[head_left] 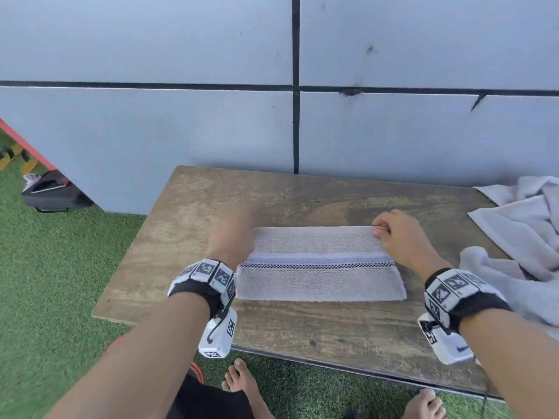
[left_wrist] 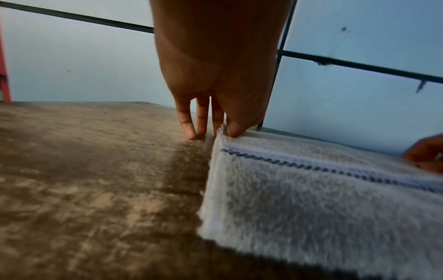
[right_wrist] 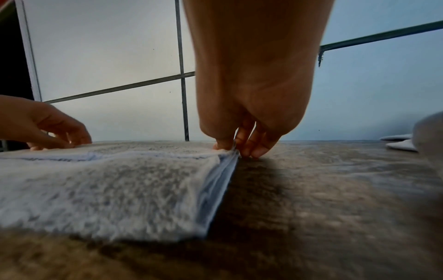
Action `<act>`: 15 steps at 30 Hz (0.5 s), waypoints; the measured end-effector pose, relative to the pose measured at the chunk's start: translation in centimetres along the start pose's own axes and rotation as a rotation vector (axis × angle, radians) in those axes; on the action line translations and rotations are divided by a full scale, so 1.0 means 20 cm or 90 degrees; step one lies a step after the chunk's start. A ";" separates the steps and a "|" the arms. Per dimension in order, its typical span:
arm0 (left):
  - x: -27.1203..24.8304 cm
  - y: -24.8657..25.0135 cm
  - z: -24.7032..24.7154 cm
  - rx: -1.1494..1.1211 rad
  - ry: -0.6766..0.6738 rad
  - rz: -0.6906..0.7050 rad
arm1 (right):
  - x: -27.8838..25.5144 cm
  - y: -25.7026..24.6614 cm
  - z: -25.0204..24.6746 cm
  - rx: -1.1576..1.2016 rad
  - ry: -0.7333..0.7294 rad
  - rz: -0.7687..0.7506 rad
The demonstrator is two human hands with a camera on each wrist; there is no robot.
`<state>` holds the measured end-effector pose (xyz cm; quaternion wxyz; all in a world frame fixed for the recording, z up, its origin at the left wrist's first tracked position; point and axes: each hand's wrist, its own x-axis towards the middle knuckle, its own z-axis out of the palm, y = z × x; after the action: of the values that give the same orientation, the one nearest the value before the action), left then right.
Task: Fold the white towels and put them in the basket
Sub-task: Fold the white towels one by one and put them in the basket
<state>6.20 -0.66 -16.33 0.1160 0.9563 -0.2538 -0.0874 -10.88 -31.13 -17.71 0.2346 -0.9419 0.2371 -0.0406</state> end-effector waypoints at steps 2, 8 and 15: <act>-0.01 0.01 0.02 0.010 0.007 0.002 | -0.01 0.00 0.00 -0.008 -0.006 0.002; -0.10 0.01 0.03 0.017 0.038 -0.013 | -0.13 -0.05 -0.03 -0.049 -0.007 0.007; -0.33 -0.02 0.02 0.046 0.042 -0.028 | -0.39 -0.07 0.00 -0.094 0.007 0.037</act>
<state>0.70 2.88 -16.11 0.0877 0.9676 -0.2317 -0.0491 -17.30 -26.43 -16.81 0.1643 -0.9492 0.2676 -0.0212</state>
